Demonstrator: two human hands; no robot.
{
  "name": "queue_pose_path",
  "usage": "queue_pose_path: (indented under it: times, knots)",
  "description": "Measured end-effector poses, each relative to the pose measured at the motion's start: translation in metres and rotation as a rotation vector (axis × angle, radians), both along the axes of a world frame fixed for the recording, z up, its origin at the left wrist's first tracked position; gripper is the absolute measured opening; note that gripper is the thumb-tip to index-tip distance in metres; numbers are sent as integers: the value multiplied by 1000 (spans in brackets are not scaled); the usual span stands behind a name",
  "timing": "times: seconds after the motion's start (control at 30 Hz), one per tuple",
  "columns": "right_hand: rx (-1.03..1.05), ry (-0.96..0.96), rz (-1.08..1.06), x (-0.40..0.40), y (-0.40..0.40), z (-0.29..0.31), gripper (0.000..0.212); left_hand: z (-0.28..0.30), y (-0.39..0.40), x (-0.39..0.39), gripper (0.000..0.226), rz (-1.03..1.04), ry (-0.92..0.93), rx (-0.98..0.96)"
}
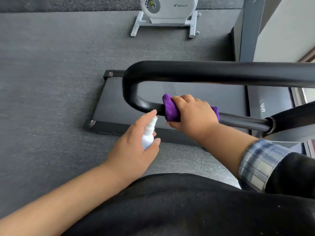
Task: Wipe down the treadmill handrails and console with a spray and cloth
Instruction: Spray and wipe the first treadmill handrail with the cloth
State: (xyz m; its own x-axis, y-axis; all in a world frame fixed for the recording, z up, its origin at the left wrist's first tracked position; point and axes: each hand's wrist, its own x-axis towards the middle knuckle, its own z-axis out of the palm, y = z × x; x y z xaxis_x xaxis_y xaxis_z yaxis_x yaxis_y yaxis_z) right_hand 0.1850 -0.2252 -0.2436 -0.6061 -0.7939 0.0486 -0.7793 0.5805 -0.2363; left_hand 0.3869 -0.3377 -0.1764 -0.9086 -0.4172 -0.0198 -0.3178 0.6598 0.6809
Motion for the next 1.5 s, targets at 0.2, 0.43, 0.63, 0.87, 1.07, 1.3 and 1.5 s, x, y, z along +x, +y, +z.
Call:
queue_pose_path:
  times: [0.2, 0.43, 0.63, 0.87, 1.07, 1.3, 1.5]
  knots:
    - [-144, -130, 11, 34, -76, 12, 83, -2, -45, 25, 73, -44, -13, -5]
    - [-297, -23, -2, 47, -88, 4, 75, -3, -83, 30, 77, -165, 23, 3]
    - [-131, 28, -51, 44, -81, 3, 71, -10, -77, 3, 72, -327, 39, 17]
    - [-97, 71, -131, 28, -16, -8, 78, -15, -56, -21, 75, -440, 44, 15]
    - [-39, -5, -227, -1, 66, -5, 88, -17, -31, -37, 70, -439, 41, 38]
    - [26, -44, -298, -38, 152, -6, 94, -16, 3, -53, 70, -398, 29, 43]
    - [-41, 72, -294, -36, 148, -15, 83, -13, 15, -53, 69, -315, 22, 53]
